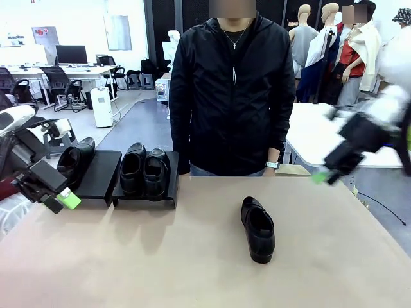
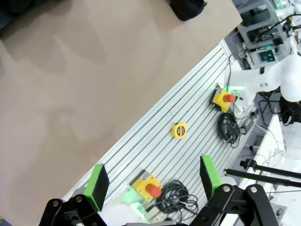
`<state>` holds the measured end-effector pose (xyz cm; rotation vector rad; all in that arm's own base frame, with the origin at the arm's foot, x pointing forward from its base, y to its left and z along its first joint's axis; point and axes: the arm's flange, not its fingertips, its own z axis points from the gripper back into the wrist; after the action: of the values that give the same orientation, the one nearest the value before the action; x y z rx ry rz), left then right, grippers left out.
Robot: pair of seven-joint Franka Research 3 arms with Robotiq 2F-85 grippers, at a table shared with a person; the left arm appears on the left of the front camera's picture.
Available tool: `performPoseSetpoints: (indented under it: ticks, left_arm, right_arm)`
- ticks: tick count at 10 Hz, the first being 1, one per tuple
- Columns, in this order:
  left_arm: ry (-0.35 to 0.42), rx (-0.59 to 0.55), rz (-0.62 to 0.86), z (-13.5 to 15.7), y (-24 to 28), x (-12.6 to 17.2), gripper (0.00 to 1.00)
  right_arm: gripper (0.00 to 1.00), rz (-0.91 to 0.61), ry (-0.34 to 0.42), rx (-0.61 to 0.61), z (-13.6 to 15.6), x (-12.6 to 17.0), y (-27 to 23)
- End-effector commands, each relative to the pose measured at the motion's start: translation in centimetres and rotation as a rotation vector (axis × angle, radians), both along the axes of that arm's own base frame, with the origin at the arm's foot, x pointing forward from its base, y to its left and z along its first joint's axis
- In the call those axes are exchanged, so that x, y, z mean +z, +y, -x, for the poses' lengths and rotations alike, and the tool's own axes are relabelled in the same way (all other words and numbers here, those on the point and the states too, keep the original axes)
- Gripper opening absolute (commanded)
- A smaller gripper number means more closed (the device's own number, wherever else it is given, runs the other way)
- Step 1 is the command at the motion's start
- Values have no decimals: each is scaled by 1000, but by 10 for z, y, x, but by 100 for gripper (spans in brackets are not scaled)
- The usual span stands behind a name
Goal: Organize the shoes by placing them on the stand.
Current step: Pick up one Shoe and place it in the middle of the table.
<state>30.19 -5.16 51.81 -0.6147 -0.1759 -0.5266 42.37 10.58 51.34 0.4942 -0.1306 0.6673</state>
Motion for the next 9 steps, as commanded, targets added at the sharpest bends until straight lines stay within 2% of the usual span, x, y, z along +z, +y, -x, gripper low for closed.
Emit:
performPoseSetpoints:
  ticks: [1, 2, 3, 4, 5, 6, 7, 8, 9]
  left_arm:
    - [14, 1, 7, -1, 2, 2, 100]
    - [14, 1, 7, -1, 2, 2, 100]
    - [14, 1, 7, -1, 2, 2, 100]
    - [14, 1, 7, -1, 2, 2, 100]
    - [14, 1, 7, -1, 2, 2, 100]
    - [14, 1, 7, -1, 2, 2, 100]
    - [14, 1, 7, -1, 2, 2, 100]
    - [14, 1, 7, -1, 2, 2, 100]
    - [14, 1, 7, -1, 2, 2, 100]
  right_arm:
    - [100, 234, -50, 70, -56, -16, 101]
    - [100, 373, -88, 51, -57, -30, 139]
    - [100, 404, -115, 32, -56, -36, 153]
    - [100, 372, -164, -96, -51, -24, 132]
    - [100, 283, -100, 120, -33, -39, 176]
    - [100, 283, -100, 120, -33, -39, 176]
    - [100, 342, -133, 48, -50, -42, 167]
    - [100, 424, -30, -192, -47, -45, 172]
    - [100, 482, 94, -384, -37, -61, 179]
